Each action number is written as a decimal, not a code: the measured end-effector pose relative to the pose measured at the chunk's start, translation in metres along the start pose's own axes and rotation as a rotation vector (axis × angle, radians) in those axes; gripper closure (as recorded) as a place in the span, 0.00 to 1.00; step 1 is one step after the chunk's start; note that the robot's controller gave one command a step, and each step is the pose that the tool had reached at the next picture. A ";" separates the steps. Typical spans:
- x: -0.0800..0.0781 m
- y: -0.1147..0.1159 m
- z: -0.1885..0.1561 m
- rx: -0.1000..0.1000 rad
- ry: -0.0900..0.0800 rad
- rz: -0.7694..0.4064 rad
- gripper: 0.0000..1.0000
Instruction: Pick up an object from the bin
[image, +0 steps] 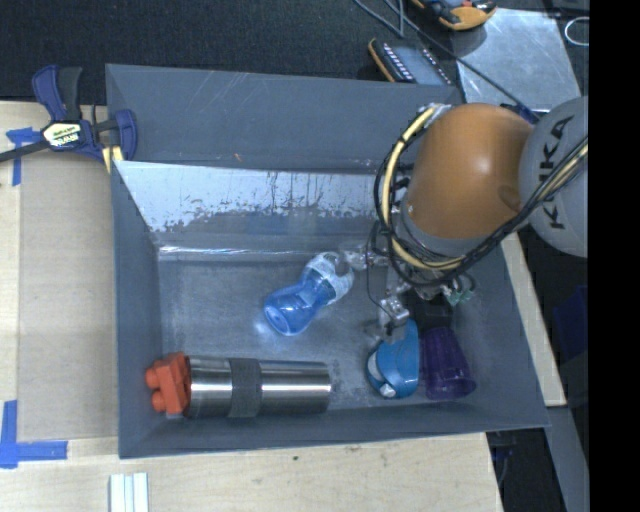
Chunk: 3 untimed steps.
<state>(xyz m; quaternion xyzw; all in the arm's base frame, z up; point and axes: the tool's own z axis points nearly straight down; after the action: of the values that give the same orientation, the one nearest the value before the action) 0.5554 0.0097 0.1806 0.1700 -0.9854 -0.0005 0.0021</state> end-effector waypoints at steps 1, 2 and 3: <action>-0.041 0.016 0.067 0.001 -0.012 0.240 0.00; -0.052 0.012 0.082 0.001 -0.007 0.169 0.00; -0.063 0.017 0.107 0.005 -0.014 -0.267 1.00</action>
Offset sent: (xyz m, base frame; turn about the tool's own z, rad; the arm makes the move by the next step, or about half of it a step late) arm 0.0518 0.0216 -0.0702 -0.0240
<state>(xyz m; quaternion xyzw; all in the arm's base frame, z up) 0.6086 0.0470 0.0733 0.2995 -0.9541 0.0002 -0.0052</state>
